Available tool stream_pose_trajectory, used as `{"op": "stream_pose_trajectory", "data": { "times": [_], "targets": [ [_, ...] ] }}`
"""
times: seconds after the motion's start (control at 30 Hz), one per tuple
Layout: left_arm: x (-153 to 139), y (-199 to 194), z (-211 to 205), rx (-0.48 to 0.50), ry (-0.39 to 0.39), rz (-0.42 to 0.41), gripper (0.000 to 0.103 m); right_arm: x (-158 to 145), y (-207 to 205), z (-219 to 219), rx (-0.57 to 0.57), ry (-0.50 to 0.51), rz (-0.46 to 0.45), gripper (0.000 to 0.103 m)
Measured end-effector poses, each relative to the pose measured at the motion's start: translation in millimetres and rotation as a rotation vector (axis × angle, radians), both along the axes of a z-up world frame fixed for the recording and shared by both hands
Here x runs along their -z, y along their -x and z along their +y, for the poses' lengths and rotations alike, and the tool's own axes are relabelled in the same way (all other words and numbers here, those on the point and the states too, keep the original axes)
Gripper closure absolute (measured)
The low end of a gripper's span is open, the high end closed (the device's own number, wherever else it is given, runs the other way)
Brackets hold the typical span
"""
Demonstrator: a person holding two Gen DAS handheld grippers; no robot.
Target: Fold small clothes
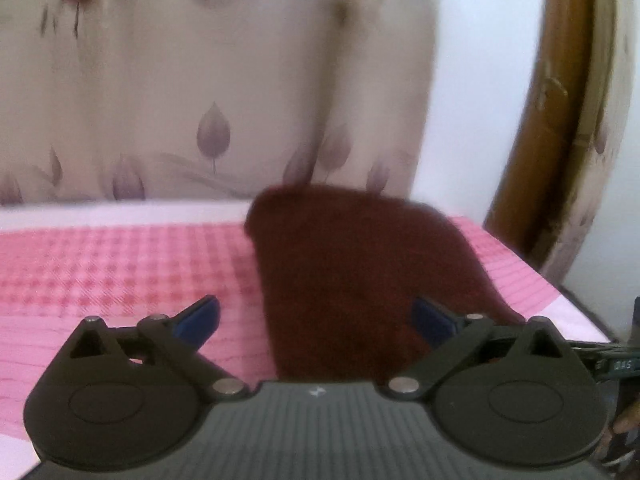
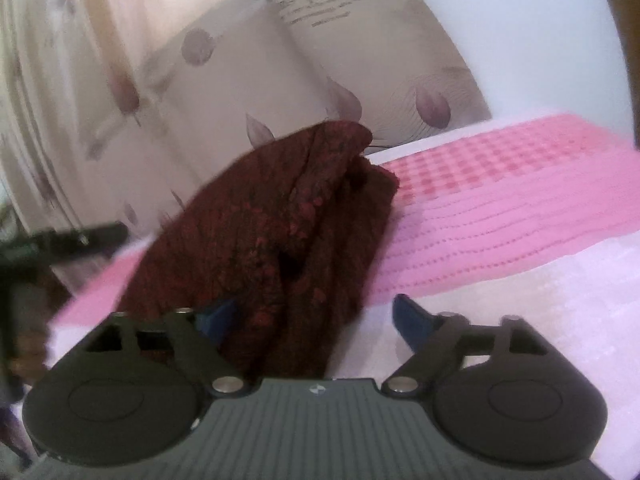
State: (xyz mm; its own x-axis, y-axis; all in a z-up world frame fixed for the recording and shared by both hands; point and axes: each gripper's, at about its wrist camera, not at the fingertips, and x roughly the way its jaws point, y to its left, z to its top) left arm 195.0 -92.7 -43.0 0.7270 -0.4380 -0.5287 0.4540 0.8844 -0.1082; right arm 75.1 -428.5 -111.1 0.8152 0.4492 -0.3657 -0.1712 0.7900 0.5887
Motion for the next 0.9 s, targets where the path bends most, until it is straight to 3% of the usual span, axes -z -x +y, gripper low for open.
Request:
{"op": "stream_pose_trajectory", "data": {
  "times": [0.17,0.3,0.47,0.5,0.63,0.7,0.9],
  "targets": [
    [25.0,-60.0,14.5,0.098,0.162,0.225,0.0,1.0,-39.0,-16.7,-0.041,-0.12,0.048,0.003],
    [52.4,-92.3,20.9,0.151,0.321,0.389,0.0,6.3,-74.1,-12.2,-0.112,-0.147,0.111,0.003],
    [78.9,-117.0,20.1,0.215,0.389,0.509,0.0,23.9,-108.5,-0.3,-0.201,-0.208,0.187,0.003],
    [82.0,-119.4,19.8,0.21,0.403,0.518,0.0,25.7,-111.8,2.7,-0.208,-0.213,0.169,0.004],
    [79.0,-106.6,17.3,0.186,0.381,0.445,0.03,26.8,-114.9,10.3,-0.204,-0.235,0.168,0.023],
    [71.0,-94.2,14.8,0.165,0.359,0.398,0.033,23.8,-109.8,13.1,-0.186,-0.226,0.155,0.034],
    [36.5,-43.4,33.0,0.124,0.311,0.313,0.035,-0.6,-87.1,32.7,-0.178,-0.247,0.103,0.04]
  ]
}}
